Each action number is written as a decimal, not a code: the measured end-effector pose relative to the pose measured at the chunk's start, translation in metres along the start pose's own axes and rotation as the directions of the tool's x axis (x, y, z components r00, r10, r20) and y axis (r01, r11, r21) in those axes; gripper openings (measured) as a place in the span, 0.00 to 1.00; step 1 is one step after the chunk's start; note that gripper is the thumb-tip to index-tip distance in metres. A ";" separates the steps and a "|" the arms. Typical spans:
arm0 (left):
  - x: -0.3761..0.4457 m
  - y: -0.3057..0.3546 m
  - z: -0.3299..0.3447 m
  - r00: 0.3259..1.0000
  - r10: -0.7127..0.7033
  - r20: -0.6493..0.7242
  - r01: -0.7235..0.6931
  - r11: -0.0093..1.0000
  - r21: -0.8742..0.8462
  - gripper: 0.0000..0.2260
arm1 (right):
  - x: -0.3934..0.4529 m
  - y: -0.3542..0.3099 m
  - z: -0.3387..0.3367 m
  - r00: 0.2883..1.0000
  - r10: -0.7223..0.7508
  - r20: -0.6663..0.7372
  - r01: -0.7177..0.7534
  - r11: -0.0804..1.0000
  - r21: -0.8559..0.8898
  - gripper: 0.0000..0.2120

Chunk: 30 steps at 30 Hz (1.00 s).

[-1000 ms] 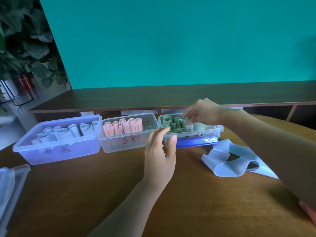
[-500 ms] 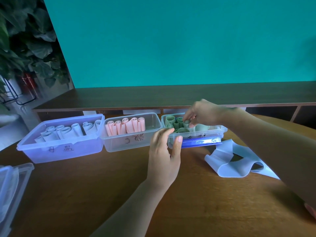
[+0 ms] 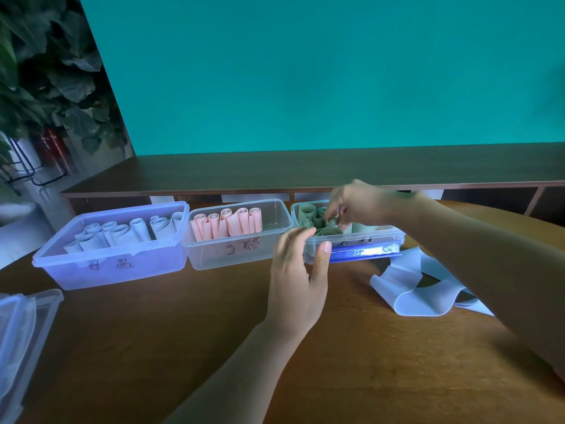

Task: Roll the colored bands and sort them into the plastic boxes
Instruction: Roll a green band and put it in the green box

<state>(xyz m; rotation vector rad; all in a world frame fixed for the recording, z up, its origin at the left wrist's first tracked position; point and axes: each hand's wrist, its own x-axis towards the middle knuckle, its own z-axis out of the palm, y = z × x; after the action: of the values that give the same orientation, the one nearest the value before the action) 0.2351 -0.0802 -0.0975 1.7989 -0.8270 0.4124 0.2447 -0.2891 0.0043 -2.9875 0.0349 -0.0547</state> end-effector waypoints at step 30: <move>-0.030 0.033 0.013 0.979 0.001 0.202 0.004 1.000 -0.023 0.14 | -0.148 -0.018 0.013 0.829 0.287 -0.481 -0.125 0.932 0.341 0.08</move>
<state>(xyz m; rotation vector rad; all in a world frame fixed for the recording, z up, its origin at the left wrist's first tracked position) 0.1896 -0.0886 -0.0990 1.8401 -0.9670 0.2196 0.0978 -0.2649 -0.0111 -2.5553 0.3805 -0.7785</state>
